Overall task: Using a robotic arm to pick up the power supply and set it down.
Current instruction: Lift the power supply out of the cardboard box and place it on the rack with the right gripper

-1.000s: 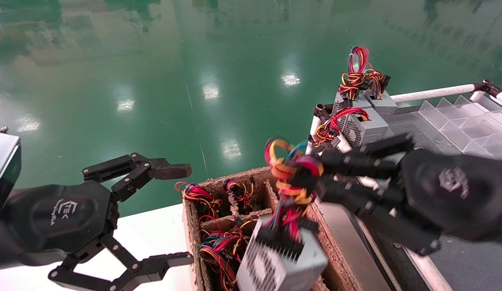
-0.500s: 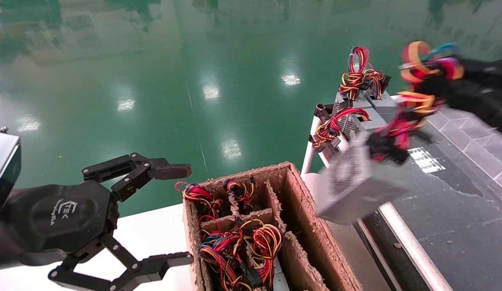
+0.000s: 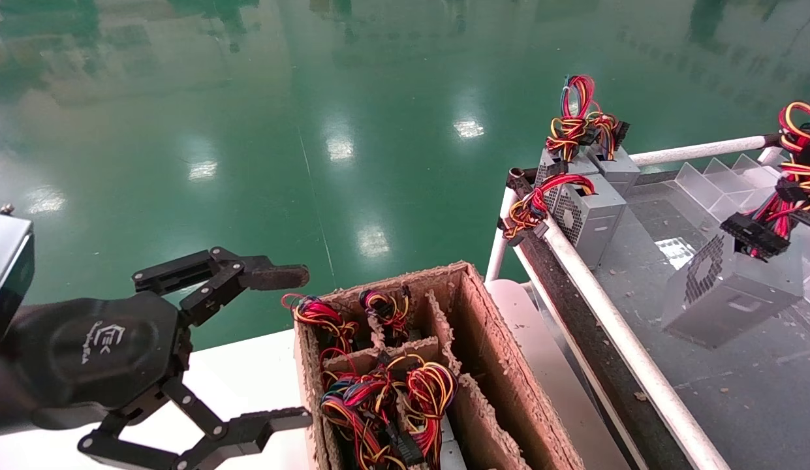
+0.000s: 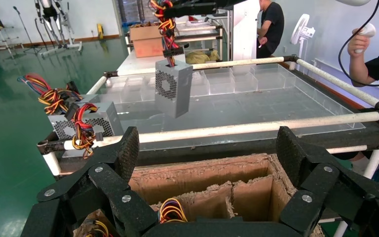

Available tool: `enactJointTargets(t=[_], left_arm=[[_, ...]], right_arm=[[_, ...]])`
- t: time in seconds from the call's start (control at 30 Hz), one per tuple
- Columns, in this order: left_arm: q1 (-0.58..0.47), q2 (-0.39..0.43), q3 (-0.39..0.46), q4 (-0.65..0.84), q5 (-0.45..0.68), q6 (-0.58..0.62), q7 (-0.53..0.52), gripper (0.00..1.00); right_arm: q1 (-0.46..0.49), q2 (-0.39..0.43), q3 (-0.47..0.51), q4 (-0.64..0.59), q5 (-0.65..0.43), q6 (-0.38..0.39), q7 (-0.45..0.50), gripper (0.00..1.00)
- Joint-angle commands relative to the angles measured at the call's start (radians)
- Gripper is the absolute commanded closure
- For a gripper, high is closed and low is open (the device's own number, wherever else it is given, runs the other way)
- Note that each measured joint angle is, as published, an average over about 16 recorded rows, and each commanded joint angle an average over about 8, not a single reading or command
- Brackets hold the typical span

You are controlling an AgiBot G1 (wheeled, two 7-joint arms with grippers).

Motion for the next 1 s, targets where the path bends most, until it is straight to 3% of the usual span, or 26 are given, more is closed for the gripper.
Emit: enactJointTargets(t=[0.03,0.2,0.57,1.0], left_arm=[[0.000,0.000,0.000,0.000,0.000,0.000,0.000,0.00],[0.000,0.000,0.000,0.000,0.000,0.000,0.000,0.00],[0.000,0.000,0.001,0.000,0.000,0.000,0.000,0.00],[0.000,0.000,0.001,0.000,-0.001,0.000,0.000,0.00]], right_arm=[[0.009,-0.004,-0.004,-0.025,-0.022,0.013,-0.010,1.00],[0.067,-0.058,-0.031,-0.079,-0.107,0.059,-0.039,1.00],[0.216,-0.188,-0.099,-0.222,-0.268,0.081,-0.091,1.00],[0.338,-0.309,-0.148,-0.414,-0.367,0.098,-0.162,1.00]])
